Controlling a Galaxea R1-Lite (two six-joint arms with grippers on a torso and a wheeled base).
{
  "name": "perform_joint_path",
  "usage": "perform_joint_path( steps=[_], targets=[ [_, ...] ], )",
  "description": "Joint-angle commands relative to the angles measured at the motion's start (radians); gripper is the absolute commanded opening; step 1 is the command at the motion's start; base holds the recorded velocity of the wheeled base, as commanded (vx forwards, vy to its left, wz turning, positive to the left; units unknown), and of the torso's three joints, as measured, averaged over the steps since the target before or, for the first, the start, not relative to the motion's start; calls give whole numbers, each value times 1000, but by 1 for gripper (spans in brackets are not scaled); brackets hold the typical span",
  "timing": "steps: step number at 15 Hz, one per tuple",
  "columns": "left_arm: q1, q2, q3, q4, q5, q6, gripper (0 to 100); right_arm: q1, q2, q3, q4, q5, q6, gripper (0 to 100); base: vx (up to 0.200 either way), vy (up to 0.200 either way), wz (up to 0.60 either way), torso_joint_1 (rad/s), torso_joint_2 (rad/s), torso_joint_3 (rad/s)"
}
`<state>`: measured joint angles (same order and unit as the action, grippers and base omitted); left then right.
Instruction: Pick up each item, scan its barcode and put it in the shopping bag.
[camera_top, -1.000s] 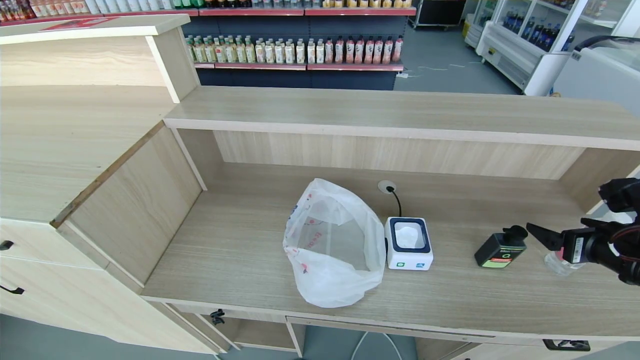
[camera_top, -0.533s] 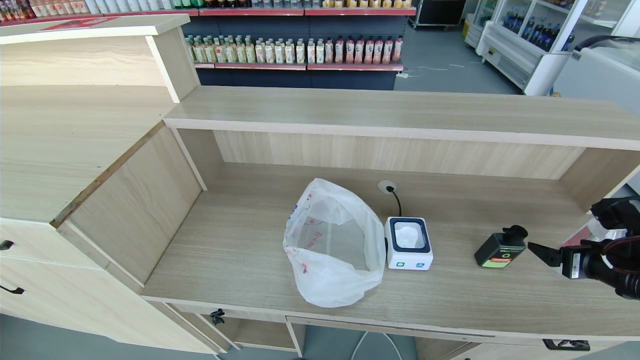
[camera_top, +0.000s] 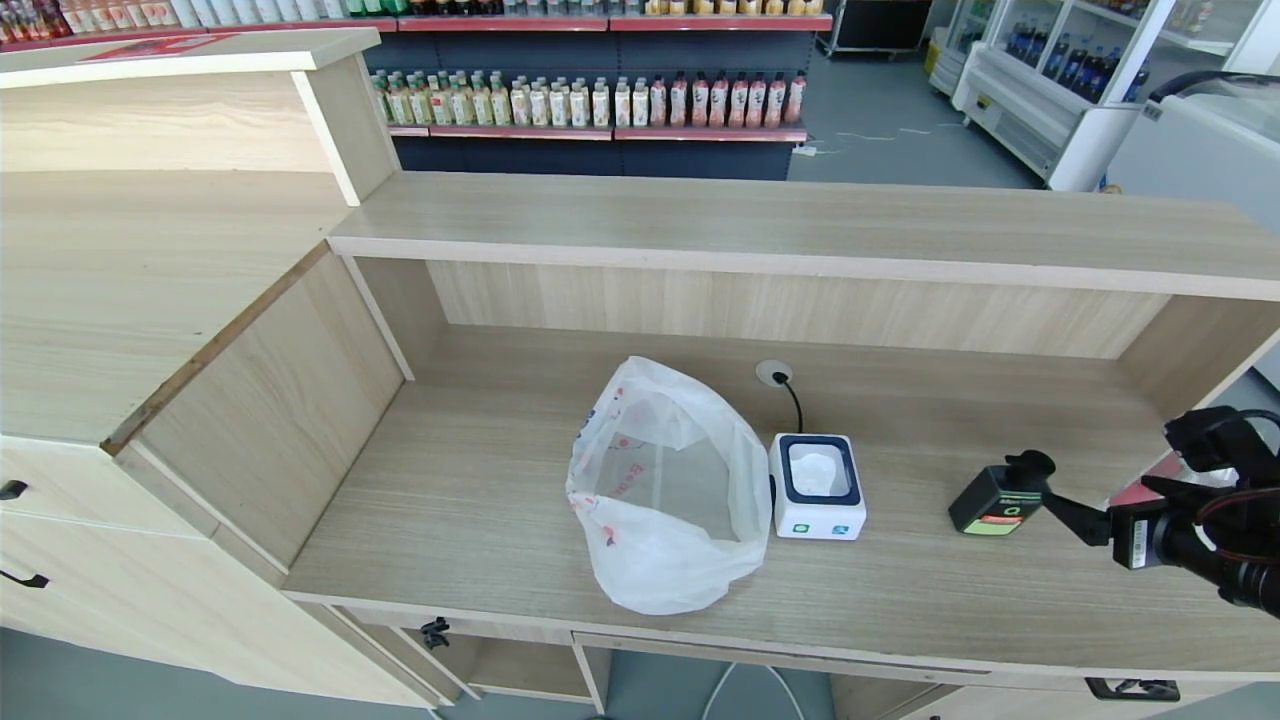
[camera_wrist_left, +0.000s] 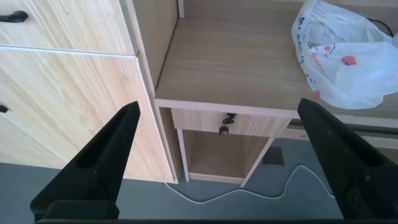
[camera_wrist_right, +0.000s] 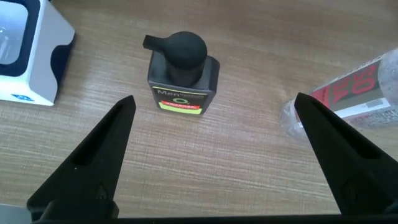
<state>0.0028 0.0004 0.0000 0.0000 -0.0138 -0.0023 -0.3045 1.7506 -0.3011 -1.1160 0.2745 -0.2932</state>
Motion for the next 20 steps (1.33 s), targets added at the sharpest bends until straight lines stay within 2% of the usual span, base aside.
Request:
perform_joint_path(
  steps=[1, 5, 11, 20],
  targets=[
    [0, 0, 0, 0, 0, -1, 100, -2, 89, 7, -54, 8, -27, 100, 0, 0, 0, 0, 0, 0],
    [0, 0, 0, 0, -2, -1, 100, -4, 168, 30, -84, 48, -75, 100, 0, 0, 0, 0, 0, 0],
    [0, 0, 0, 0, 0, -1, 100, -2, 270, -24, -123, 124, -80, 100, 0, 0, 0, 0, 0, 0],
    [0, 0, 0, 0, 0, -1, 100, 44, 405, -196, -123, 229, -76, 100, 0, 0, 0, 0, 0, 0]
  ],
)
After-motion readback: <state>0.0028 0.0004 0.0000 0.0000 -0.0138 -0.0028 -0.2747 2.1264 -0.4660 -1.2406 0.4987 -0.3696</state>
